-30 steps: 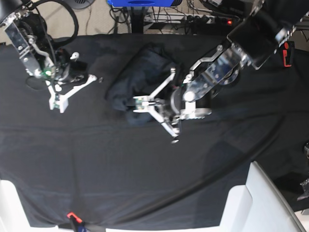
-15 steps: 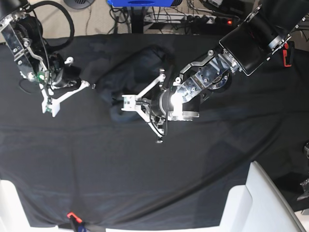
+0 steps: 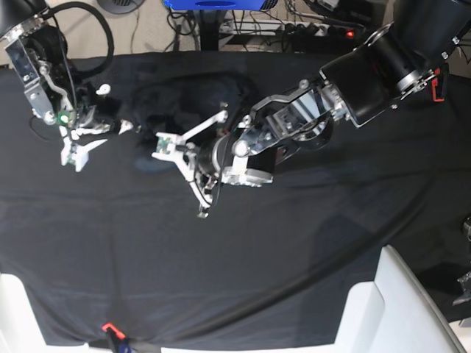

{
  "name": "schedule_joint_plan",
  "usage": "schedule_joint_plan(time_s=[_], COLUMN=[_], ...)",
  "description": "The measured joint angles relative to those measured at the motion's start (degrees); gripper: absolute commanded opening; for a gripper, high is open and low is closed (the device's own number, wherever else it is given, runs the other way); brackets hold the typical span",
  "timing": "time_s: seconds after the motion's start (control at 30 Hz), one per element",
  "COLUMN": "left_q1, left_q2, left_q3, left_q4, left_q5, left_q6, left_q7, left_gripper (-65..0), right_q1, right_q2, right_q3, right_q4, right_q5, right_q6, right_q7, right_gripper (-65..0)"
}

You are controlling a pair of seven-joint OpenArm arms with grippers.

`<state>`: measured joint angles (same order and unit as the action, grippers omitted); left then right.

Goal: Fold the T-shirt properly
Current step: 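Tuck the shirt's side edge under with the left gripper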

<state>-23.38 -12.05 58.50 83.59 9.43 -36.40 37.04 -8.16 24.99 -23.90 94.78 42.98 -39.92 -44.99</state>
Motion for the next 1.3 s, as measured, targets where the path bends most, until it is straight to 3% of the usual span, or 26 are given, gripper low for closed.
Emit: schedule_joint_plan(time_s=[0.63, 0.87, 1.0, 1.1, 1.3], left_q1=[-0.1, -0.3, -0.4, -0.4, -2.2], left_q2=[1.5, 3.5, 3.4, 3.3, 3.3], left_q3=[-0.6, -0.7, -0.7, -0.7, -0.5], left_q4=[-6.2, -11.4, -11.8, -11.9, -11.8], left_q5=[0.2, 0.4, 0.4, 0.6, 0.5], left_q6=[0.2, 0.4, 0.3, 0.4, 0.3], left_q7=[-2.3, -2.6, -2.8, -2.8, -2.6], left_gripper=[-65.0, -65.0, -43.9, -32.4, -18.3], right_q1=[0.0, 0.0, -0.1, -0.6, -0.8], right_q2=[0.2, -1.3, -1.2, -1.2, -1.2], right_q3=[0.2, 0.2, 0.2, 0.2, 0.2], right_q4=[0.0, 0.0, 0.0, 0.0, 0.0], right_q5=[-0.2, -0.1, -0.5, -0.6, -0.6], right_q6=[-0.1, 0.0, -0.1, 0.0, -0.1], right_q7=[0.0, 0.0, 0.0, 0.0, 0.0], right_gripper=[-65.0, -65.0, -65.0, -65.0, -65.0])
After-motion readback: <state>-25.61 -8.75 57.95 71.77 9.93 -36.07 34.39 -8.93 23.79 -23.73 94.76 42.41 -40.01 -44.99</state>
